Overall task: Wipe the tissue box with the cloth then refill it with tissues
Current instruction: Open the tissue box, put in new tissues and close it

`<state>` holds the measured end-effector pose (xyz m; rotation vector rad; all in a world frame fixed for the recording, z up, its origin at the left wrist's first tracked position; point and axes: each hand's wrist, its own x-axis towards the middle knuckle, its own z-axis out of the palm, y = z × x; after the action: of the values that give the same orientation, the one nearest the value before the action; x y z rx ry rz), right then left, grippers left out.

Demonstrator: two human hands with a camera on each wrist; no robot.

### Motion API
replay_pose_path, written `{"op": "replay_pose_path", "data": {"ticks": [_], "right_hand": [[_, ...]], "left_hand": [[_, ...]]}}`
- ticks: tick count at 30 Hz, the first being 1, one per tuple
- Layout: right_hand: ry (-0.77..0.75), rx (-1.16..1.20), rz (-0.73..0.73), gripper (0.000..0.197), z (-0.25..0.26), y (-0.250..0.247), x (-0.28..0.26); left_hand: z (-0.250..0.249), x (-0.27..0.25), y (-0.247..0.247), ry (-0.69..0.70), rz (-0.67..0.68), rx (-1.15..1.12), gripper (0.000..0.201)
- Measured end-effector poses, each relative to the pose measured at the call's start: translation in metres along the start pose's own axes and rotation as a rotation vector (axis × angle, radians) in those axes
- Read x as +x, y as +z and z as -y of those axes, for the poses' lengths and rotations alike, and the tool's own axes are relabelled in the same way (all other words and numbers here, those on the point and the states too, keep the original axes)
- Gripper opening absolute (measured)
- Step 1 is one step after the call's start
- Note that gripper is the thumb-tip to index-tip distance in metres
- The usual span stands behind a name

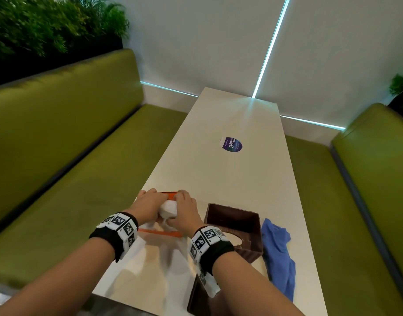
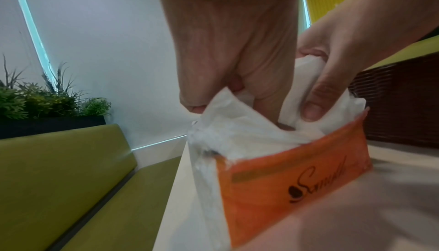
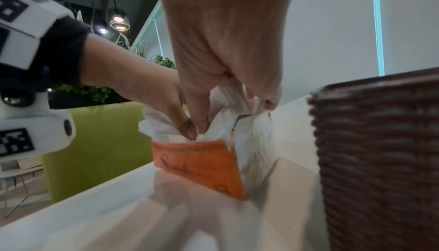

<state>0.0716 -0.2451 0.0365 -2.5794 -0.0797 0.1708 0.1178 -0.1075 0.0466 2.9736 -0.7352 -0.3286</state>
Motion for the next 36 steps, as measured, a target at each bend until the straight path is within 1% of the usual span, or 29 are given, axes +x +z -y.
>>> {"op": "replay_pose_path", "data": {"ticks": [3, 5, 8, 10, 12, 16, 19, 21, 24, 26, 28, 32, 36], "right_hand": [[0.016, 0.020, -0.014, 0.066, 0.001, 0.000, -0.002], [0.067, -0.033, 0.019, 0.067, 0.001, -0.003, -0.002], [0.114, -0.115, 0.088, 0.058, -0.001, -0.003, 0.001], [0.126, -0.110, 0.107, 0.054, -0.002, -0.002, 0.002], [0.131, -0.039, 0.080, 0.053, -0.005, -0.004, 0.002], [0.090, 0.194, -0.024, 0.037, -0.010, -0.011, -0.004], [0.104, 0.360, -0.038, 0.032, -0.007, -0.015, -0.011], [0.131, 0.467, -0.054, 0.033, -0.006, -0.018, -0.015], [0.133, 0.603, -0.109, 0.031, -0.006, -0.019, -0.018], [0.132, 0.685, -0.143, 0.034, -0.005, -0.021, -0.019], [0.119, 0.777, -0.176, 0.038, -0.003, -0.026, -0.019], [0.083, 1.000, -0.202, 0.045, 0.006, -0.044, -0.022], [0.033, 1.214, -0.169, 0.050, 0.017, -0.073, -0.028]], "left_hand": [[0.003, -0.005, 0.002, 0.009, -0.027, -0.071, 0.047], [0.006, -0.008, 0.005, 0.015, -0.057, -0.120, 0.046], [0.009, -0.012, 0.005, 0.011, -0.077, -0.180, 0.053], [0.012, -0.014, 0.003, -0.008, -0.055, -0.186, 0.063], [0.018, -0.015, 0.001, -0.022, -0.024, -0.171, 0.067], [0.023, -0.014, -0.010, -0.045, 0.000, -0.072, 0.049], [0.023, -0.013, -0.019, -0.080, -0.035, -0.147, 0.053], [0.023, -0.013, -0.022, -0.091, -0.067, -0.245, 0.053], [0.028, -0.017, -0.025, -0.112, -0.105, -0.481, 0.049], [0.031, -0.019, -0.032, -0.124, -0.139, -0.643, 0.048], [0.032, -0.022, -0.042, -0.120, -0.189, -0.757, 0.052], [0.035, -0.032, -0.065, -0.082, -0.264, -1.074, 0.067], [0.030, -0.047, -0.086, -0.065, -0.279, -1.362, 0.093]]}}
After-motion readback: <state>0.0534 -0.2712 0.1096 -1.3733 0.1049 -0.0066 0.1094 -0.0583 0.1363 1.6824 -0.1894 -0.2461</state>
